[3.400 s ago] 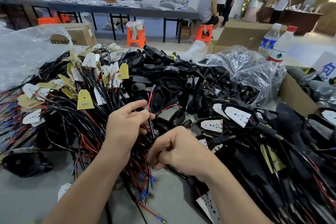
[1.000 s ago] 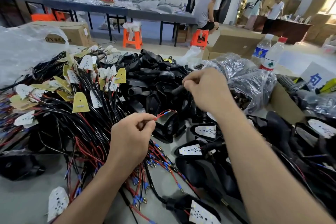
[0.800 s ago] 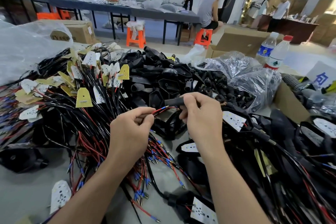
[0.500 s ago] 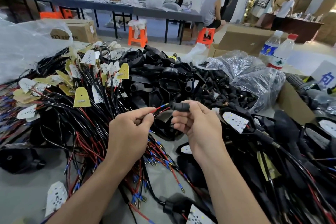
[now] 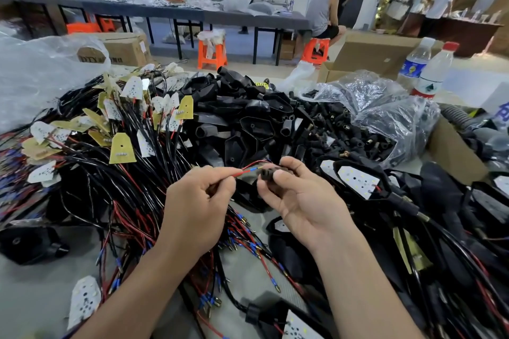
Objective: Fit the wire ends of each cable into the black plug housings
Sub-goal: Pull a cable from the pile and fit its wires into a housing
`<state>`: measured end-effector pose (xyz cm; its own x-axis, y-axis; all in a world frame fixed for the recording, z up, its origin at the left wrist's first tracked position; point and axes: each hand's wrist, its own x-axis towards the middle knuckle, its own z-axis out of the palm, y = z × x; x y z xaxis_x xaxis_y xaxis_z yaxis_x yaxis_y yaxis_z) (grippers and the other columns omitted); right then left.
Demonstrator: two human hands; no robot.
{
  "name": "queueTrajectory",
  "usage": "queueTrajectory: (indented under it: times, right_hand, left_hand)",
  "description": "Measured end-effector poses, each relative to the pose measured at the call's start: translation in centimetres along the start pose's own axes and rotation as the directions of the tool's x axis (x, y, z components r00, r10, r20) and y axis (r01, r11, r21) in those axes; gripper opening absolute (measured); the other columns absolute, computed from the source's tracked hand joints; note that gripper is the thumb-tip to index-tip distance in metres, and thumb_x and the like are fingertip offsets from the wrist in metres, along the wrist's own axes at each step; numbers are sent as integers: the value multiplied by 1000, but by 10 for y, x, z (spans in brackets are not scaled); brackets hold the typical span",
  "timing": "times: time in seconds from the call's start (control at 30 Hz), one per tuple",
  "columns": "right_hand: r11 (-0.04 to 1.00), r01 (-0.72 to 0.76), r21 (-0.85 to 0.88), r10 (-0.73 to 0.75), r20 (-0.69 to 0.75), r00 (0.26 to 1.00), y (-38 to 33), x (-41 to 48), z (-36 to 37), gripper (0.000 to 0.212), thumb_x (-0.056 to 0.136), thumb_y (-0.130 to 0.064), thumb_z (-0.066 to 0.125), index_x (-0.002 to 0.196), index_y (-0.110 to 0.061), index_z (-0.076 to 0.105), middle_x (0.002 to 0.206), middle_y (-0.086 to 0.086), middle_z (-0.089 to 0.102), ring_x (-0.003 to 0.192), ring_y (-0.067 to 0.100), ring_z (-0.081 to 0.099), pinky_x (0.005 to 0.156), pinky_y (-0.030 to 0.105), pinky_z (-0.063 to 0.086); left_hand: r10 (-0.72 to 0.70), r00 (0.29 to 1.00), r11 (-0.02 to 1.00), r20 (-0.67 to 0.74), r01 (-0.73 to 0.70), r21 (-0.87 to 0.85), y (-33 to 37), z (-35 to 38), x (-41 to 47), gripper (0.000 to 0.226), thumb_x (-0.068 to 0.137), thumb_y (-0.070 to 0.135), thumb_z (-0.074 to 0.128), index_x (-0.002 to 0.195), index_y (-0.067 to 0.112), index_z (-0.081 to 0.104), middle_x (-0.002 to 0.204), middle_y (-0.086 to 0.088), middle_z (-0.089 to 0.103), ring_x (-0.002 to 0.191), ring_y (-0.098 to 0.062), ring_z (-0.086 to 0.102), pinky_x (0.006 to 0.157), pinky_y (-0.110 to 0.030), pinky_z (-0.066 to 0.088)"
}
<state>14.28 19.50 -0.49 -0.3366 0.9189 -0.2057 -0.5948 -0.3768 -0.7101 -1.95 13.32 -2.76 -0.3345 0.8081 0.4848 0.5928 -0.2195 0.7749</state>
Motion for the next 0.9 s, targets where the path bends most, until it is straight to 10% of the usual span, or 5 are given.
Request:
queueTrajectory:
  times: [0.27,0.6,0.73,0.9]
  right_hand:
    - [995,93,-23,-93,-6,996,0,0,-3,25,95,13,55,102,-11,55,72,7,67,58,19,61,52,23,54]
    - [791,316,-525,-248,197,949,10,-6,-1,35,83,22,58,86,-13,62,81,15,65,58,19,52,50,24,42]
    - [820,317,-476,-269,167,948,17,-7,4,32,85,20,59,98,-9,56,75,10,64,56,17,54,48,24,44]
    - [902,309,-301,-302,71,951,9,-6,2,32,89,21,57,95,-10,51,74,9,68,53,16,55,47,21,43]
  left_hand:
    - [123,992,987,-8,-121,110,-2,-1,0,23,94,24,62,104,35,80,94,25,65,90,-10,61,78,-6,39]
    - [105,991,986,85,-115,122,-5,0,-3,25,94,14,73,107,34,81,71,15,61,81,-6,59,71,-9,40]
    - [56,996,987,62,-65,146,-4,-6,-1,41,86,29,81,123,42,72,105,36,60,106,19,54,91,3,33]
    - [-30,996,990,78,19,141,-6,-17,5,24,77,26,88,74,47,77,106,37,66,113,19,53,92,6,28]
